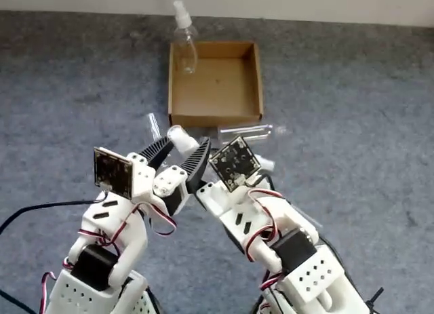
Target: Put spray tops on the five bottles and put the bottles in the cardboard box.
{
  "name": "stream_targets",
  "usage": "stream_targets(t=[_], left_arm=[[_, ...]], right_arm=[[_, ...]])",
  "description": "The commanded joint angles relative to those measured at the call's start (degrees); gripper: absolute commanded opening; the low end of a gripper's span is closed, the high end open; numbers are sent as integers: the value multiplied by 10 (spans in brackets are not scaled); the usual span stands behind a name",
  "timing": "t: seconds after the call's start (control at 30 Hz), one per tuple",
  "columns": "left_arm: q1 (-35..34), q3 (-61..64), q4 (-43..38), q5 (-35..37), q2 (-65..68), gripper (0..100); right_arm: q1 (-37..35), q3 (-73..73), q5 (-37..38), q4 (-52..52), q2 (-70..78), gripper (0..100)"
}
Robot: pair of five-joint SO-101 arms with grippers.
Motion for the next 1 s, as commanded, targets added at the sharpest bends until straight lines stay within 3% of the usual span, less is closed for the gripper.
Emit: stream_targets(t=[0.0,0.13,0.4,0.5,0.67,0.97], left_arm=[[-33,-41,40,-11,-19,171],[-35,-71,100,-11,-65,172],[-36,-73,113,-11,-112,172],[-78,-82,111,-10,-109,172],[-172,-99,55,-5,-107,168],[-173,-68,8,21,-105,169]], right_arm=[[7,-24,-5,-1,-24,4],[7,-5,-4,-4,-24,4],[7,1,-4,-4,-24,4],[7,1,-4,-4,-24,4],[6,2,-4,-3,-24,4],[7,3,-4,-3,-24,4]])
